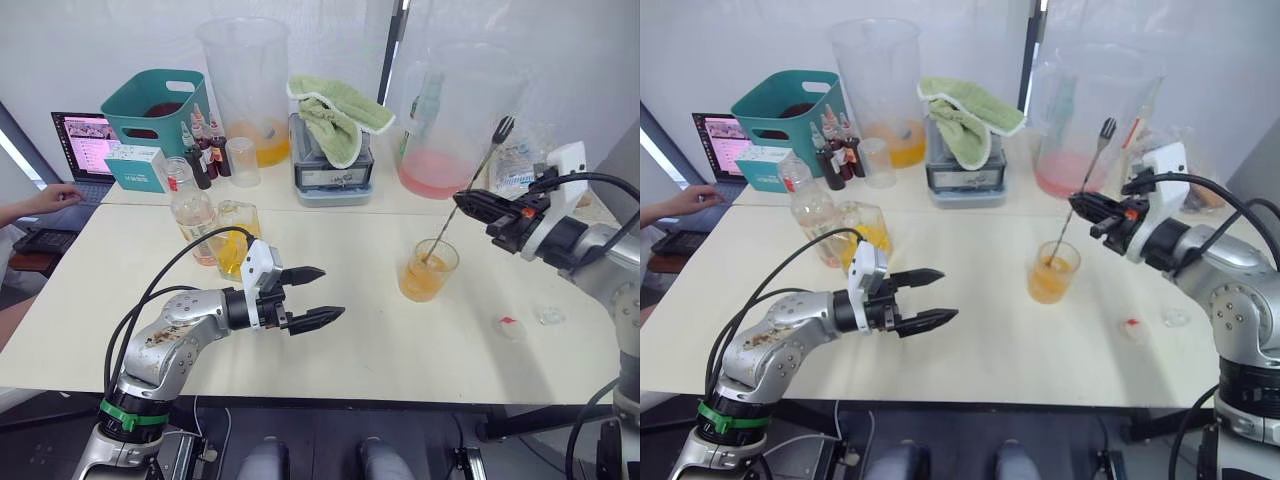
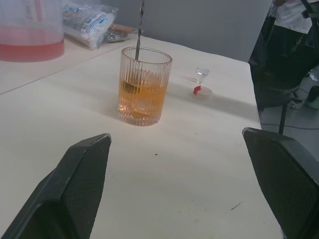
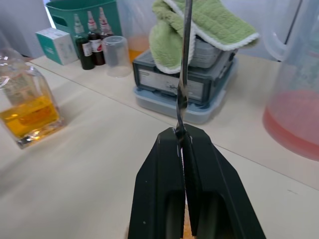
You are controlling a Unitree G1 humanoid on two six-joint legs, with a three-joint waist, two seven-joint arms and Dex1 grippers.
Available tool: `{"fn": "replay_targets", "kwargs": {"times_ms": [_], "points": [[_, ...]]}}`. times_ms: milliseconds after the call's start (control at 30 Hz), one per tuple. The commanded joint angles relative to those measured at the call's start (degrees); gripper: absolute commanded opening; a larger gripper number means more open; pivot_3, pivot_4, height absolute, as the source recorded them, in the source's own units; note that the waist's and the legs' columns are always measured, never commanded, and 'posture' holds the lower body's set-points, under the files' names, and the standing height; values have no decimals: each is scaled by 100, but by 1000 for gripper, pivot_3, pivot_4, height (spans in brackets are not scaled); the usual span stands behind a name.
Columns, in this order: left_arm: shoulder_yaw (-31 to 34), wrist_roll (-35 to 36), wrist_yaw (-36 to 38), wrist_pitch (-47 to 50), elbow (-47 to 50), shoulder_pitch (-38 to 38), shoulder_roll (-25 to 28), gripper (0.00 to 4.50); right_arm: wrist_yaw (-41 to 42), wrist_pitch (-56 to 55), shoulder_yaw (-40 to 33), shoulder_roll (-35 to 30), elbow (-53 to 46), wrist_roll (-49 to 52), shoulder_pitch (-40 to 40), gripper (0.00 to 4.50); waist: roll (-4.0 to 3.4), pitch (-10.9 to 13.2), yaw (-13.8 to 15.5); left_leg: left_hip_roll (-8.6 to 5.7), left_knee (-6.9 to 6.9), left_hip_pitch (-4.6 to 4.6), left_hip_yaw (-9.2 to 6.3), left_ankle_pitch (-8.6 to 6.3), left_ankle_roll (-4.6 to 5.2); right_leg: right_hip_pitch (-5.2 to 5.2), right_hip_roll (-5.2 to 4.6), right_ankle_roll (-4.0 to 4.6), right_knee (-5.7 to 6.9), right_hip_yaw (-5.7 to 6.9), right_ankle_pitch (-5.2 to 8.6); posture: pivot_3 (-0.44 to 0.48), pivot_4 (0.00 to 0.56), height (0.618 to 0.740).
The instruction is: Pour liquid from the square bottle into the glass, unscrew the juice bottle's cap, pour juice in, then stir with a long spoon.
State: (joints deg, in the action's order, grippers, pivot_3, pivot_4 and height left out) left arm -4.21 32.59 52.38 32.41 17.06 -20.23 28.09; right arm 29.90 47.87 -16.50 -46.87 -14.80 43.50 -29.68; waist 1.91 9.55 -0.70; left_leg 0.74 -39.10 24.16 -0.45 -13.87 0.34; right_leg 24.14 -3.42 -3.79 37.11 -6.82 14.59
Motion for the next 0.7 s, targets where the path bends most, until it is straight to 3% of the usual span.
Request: {"fn": "replay_targets", "kwargs": {"times_ms": [33, 167, 300, 500, 700], "points": [[52, -4, 10, -146, 148, -95, 25, 4477, 297, -5, -224, -304, -158, -24, 142, 0, 0, 0, -3, 1, 0, 0, -1, 0, 0, 0, 1, 0, 0, 1, 0, 0, 150, 733], [53, -29, 10, -147, 144, -96, 6, 4477, 529, 386, -324, -482, -347, 359, 292, 0, 0, 0, -11, 2, 0, -1, -1, 0, 0, -2, 1, 0, 0, 1, 0, 0, 150, 733], [60, -48, -2, -145, 160, -86, -16, 4477, 321, 512, -400, -204, -378, 681, 45, 0, 0, 0, -15, 3, 0, -2, -2, 0, 0, -2, 3, 0, 0, 1, 0, 0, 150, 733], [65, -45, -39, -132, 208, -60, -29, 4477, 119, 100, -288, 87, -72, 194, -151, 0, 0, 0, -16, 2, 1, -2, -1, 0, 0, 0, 2, 0, 1, 1, 0, 0, 150, 733], [98, -45, -42, -132, 213, -49, 7, 4477, 483, 45, -191, -228, 57, -108, -10, 0, -1, 0, -6, 1, 0, -1, 0, 0, 0, -1, 0, 0, 0, 2, 0, 0, 150, 733]]}}
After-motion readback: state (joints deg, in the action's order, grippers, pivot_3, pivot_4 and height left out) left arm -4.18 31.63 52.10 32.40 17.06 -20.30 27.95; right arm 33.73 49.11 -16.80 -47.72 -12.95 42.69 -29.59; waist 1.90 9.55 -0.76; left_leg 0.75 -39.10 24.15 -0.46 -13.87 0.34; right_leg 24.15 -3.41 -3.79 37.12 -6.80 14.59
